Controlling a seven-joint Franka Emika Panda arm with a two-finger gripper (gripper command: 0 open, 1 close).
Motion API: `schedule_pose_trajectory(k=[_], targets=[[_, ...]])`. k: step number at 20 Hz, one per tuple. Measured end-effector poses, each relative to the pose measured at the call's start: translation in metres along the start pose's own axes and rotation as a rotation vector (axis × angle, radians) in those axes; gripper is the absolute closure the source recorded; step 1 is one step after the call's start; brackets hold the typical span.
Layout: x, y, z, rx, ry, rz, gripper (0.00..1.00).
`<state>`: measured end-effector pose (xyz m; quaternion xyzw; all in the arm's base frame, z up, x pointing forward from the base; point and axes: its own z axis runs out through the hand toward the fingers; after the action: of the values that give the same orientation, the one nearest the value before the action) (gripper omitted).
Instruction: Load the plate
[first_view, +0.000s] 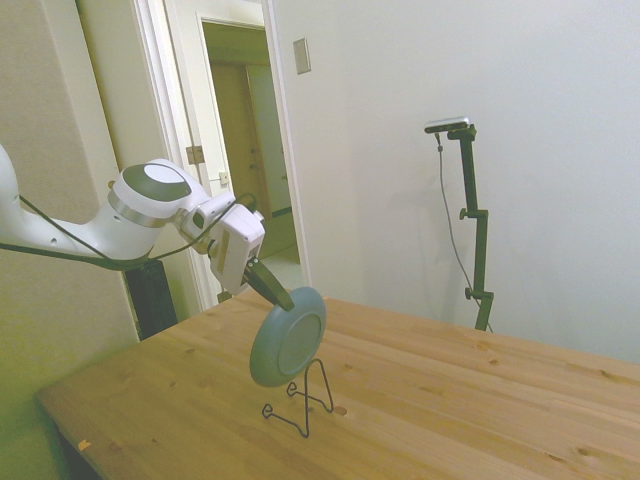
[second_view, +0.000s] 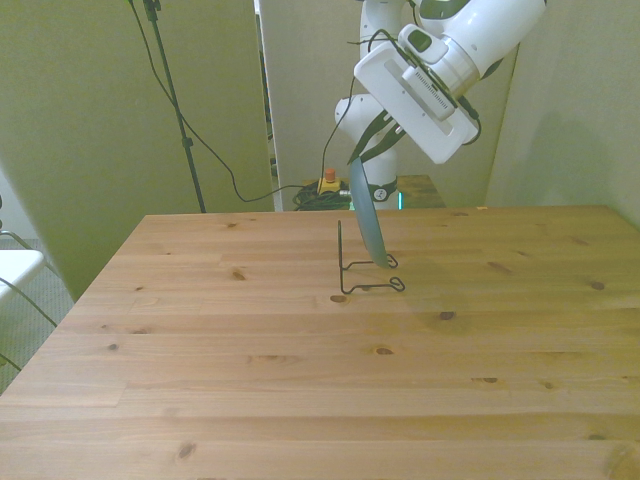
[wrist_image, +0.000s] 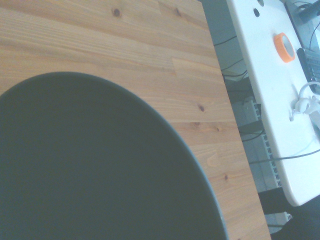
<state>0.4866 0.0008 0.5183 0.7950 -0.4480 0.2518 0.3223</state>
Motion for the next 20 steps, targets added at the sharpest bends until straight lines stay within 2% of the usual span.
schedule_pose_trajectory(k=[14,15,20], targets=[[-0.026,-0.003,0.024,-0.045,-0.022,-0.006,1.0],[-0.027,-0.003,0.025,-0.046,-0.023,-0.007,0.0],[-0.027,-0.003,0.029,-0.041,-0.027,-0.008,0.0]])
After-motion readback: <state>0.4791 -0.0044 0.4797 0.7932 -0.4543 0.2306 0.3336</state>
